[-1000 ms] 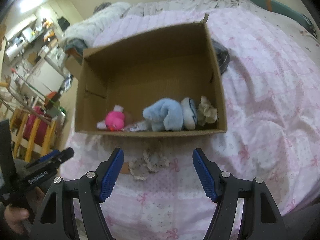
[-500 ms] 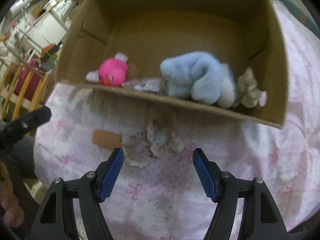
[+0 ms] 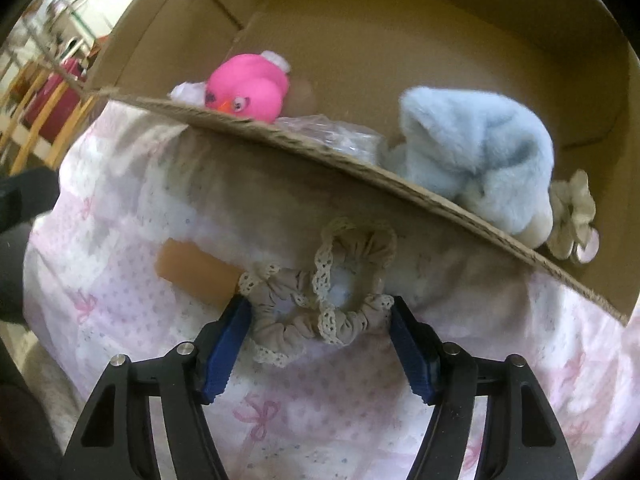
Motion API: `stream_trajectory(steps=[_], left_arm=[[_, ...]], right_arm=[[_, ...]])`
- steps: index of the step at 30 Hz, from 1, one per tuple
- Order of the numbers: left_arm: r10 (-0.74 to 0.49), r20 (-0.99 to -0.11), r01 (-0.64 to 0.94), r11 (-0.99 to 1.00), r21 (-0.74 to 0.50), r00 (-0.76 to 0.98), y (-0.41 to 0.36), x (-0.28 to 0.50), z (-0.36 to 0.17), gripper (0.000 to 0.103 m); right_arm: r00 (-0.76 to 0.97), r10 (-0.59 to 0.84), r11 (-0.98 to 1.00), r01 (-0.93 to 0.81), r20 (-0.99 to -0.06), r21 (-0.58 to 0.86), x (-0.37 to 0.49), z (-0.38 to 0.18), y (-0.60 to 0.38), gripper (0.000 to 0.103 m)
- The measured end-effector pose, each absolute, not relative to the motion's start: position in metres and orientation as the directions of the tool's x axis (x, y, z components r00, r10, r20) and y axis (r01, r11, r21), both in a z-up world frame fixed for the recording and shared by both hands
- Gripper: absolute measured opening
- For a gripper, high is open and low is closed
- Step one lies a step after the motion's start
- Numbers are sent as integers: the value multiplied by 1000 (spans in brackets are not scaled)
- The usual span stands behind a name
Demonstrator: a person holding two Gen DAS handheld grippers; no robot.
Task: Organize soft objects
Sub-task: 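Move the right gripper to the beige lace scrunchie and grasp it, then grasp the tan cylinder with the left gripper while the right gripper holds the scrunchie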
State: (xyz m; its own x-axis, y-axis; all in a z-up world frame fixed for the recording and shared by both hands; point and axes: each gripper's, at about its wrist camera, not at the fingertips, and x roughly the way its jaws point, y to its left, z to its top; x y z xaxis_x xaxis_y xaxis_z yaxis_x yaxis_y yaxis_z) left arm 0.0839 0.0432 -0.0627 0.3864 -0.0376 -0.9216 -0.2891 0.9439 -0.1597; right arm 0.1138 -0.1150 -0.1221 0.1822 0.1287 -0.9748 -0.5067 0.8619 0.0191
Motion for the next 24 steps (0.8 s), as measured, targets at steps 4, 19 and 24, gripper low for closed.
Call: stream_trajectory(steps=[4,19,24], left_arm=[[-27,-925,-268,954,-138,380,37,86,-65,64],[-44,-921,-224,964,-141,386,26,89,-71,64],[-64,-933,-150,981,-124,353,5,95,-84,64]], right_arm=[[171,140,850,-527,-975,30,110,-120,-111,26],[225,305,883,-430,-925,187,89,-34,-160,10],[279,347,895,-382,-895,228,84,-14,-184,10]])
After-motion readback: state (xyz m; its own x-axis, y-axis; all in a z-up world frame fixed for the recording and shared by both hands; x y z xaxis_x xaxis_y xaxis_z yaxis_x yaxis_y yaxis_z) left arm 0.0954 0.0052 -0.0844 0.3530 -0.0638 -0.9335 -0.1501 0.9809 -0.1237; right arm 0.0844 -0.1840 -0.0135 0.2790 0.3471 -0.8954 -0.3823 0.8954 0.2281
